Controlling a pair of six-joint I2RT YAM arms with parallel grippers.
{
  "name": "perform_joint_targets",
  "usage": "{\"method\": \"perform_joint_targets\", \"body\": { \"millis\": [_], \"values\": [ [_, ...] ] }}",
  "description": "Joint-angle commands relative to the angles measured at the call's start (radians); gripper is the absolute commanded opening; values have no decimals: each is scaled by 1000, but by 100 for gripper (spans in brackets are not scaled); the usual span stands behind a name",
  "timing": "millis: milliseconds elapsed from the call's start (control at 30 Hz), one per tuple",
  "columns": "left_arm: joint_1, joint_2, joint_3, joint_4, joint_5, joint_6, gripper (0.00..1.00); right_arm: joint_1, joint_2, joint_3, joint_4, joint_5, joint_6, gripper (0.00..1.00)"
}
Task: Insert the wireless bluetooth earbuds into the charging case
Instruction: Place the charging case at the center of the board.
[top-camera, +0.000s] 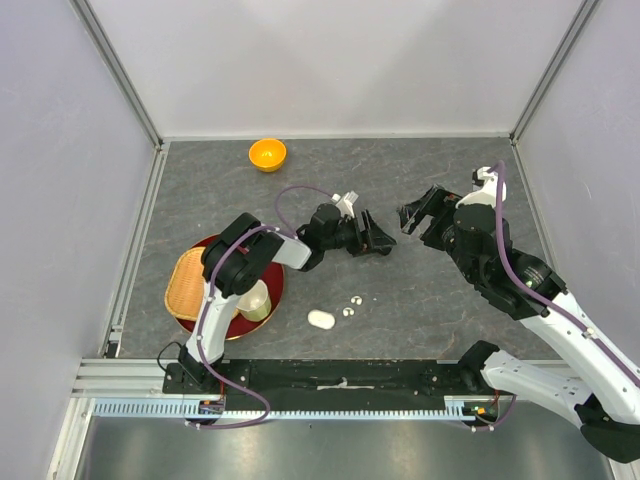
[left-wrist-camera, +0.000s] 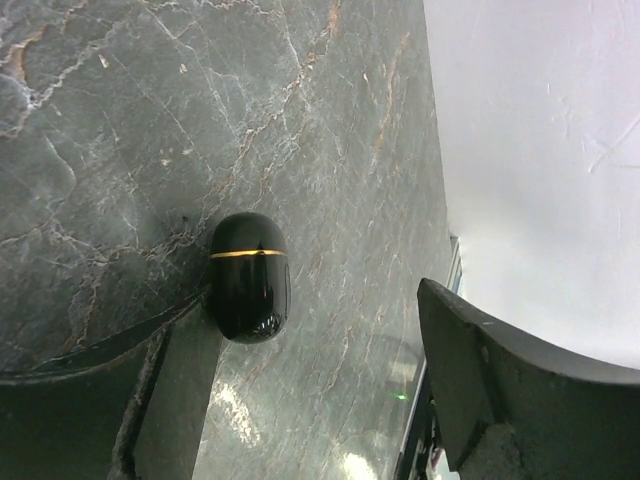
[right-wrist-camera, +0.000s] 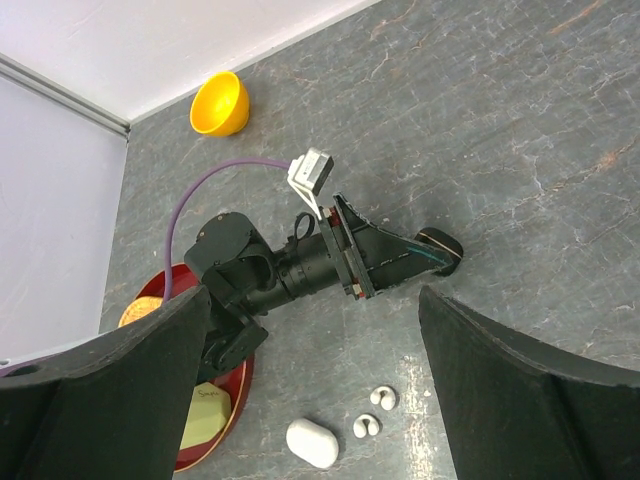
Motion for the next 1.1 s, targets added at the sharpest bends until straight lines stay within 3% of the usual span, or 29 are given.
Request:
{"method": "perform_joint_targets", "body": {
  "millis": [0, 200, 333, 500, 900, 1067],
  "values": [
    [1, 24, -46, 60, 13, 126, 83, -5, -7, 0, -2, 0, -3, 91],
    [3, 35, -92, 201, 61, 212, 82, -6, -5, -1, -2, 10, -8, 92],
    [1, 0, -162, 290, 18, 224, 81, -8, 4, -1, -2, 10, -8, 92],
    [1, -60, -224, 263, -41, 283, 81, -6, 16, -1, -2, 1, -6, 92],
    [1, -333, -373, 279, -125, 395, 81, -8, 24, -12, 4, 47, -24, 98],
    [-3, -514, -419, 299, -24, 413, 80, -9, 32, -29, 43, 81, -4, 98]
  ]
}}
